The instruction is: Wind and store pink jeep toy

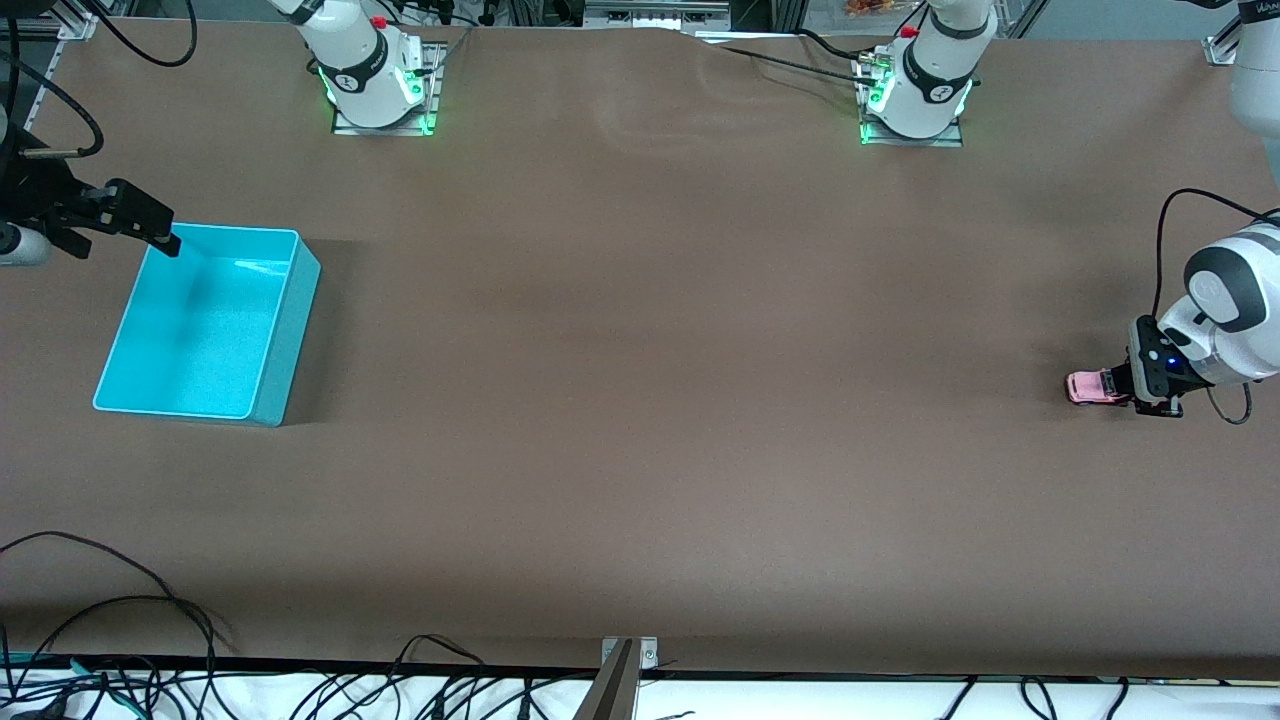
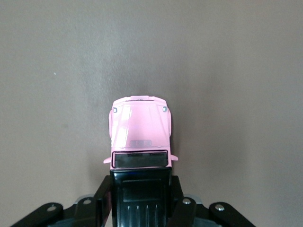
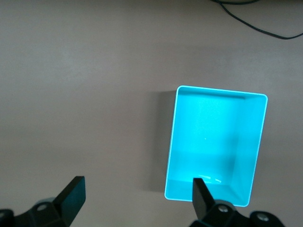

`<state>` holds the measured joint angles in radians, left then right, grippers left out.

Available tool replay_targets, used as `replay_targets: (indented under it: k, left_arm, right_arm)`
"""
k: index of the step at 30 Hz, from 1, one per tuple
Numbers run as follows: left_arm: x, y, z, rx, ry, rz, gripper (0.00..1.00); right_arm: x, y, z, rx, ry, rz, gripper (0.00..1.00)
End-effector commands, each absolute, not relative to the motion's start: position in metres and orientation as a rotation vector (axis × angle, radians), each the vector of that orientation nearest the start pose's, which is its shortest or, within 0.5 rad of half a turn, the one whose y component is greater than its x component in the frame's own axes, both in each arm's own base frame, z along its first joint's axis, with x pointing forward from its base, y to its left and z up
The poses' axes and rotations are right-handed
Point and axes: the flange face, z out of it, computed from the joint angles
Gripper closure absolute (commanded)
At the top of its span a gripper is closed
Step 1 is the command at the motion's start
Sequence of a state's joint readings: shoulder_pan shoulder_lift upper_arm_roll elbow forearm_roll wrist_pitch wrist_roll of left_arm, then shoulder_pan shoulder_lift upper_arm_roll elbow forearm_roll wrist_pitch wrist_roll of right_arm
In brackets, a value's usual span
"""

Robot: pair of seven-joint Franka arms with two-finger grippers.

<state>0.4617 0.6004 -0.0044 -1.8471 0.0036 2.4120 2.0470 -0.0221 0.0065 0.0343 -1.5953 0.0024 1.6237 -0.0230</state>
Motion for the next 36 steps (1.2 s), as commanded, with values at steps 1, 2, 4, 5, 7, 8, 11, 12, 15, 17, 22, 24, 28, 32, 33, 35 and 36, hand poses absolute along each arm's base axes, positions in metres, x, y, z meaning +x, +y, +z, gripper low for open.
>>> replay_targets:
  k: [1, 2, 4, 5, 7, 8, 11, 12, 15, 17, 22, 24, 28, 32, 33, 35, 36]
  left_arm:
    - [0.556, 0.3, 0.16, -2.215, 2.349, 0.094, 0.99]
    - [0.554, 0.302, 0.16, -2.215, 2.349, 0.094, 0.99]
    - [0.555, 0.305, 0.161, -2.215, 2.346, 0.092, 0.99]
    - [0.555, 0.305, 0.16, -2.217, 2.346, 0.091, 0.98]
    - [0.554, 0.305, 0.157, -2.219, 2.351, 0.093, 0.98]
    - [0.554, 0.305, 0.158, -2.216, 2.351, 0.094, 0.98]
    - [0.554, 0.305, 0.158, -2.216, 2.351, 0.094, 0.98]
    - [0.554, 0.305, 0.158, -2.216, 2.351, 0.094, 0.98]
    - [0.554, 0.306, 0.158, -2.217, 2.348, 0.093, 0.97]
    - [0.554, 0.306, 0.158, -2.212, 2.353, 0.093, 0.95]
    - [0.56, 0.314, 0.168, -2.172, 2.36, 0.078, 0.96]
    - [0.56, 0.315, 0.168, -2.172, 2.36, 0.077, 0.96]
    - [0.558, 0.319, 0.167, -2.182, 2.353, 0.078, 0.96]
    - [0.556, 0.319, 0.164, -2.186, 2.355, 0.081, 0.95]
    - [0.556, 0.319, 0.164, -2.185, 2.356, 0.081, 0.95]
    - [0.557, 0.319, 0.165, -2.182, 2.357, 0.079, 0.89]
    - [0.558, 0.319, 0.165, -2.185, 2.353, 0.077, 0.8]
  right_arm:
    - [0.563, 0.006, 0.618, -3.128, -0.076, -0.041, 0.0]
    - [0.563, 0.006, 0.617, -3.127, -0.076, -0.039, 0.0]
    - [0.564, 0.006, 0.616, -3.126, -0.076, -0.034, 0.0]
    - [0.564, 0.006, 0.616, -3.128, -0.074, -0.034, 0.0]
    - [0.564, 0.006, 0.616, -3.128, -0.076, -0.034, 0.0]
    - [0.564, 0.006, 0.616, -3.128, -0.076, -0.036, 0.0]
    - [0.564, 0.006, 0.616, -3.128, -0.074, -0.034, 0.0]
    - [0.564, 0.006, 0.616, -3.128, -0.074, -0.034, 0.0]
    - [0.564, 0.006, 0.616, -3.128, -0.071, -0.034, 0.0]
    - [0.564, 0.006, 0.616, -3.127, -0.071, -0.034, 0.0]
    - [0.564, 0.006, 0.616, -3.127, -0.069, -0.034, 0.0]
    - [0.564, 0.006, 0.616, -3.127, -0.071, -0.034, 0.0]
    - [0.564, 0.006, 0.616, -3.127, -0.069, -0.034, 0.0]
    - [0.564, 0.006, 0.616, -3.127, -0.069, -0.034, 0.0]
    - [0.564, 0.006, 0.616, -3.127, -0.069, -0.034, 0.0]
    - [0.564, 0.006, 0.616, -3.127, -0.069, -0.034, 0.0]
    - [0.564, 0.006, 0.616, -3.127, -0.071, -0.034, 0.0]
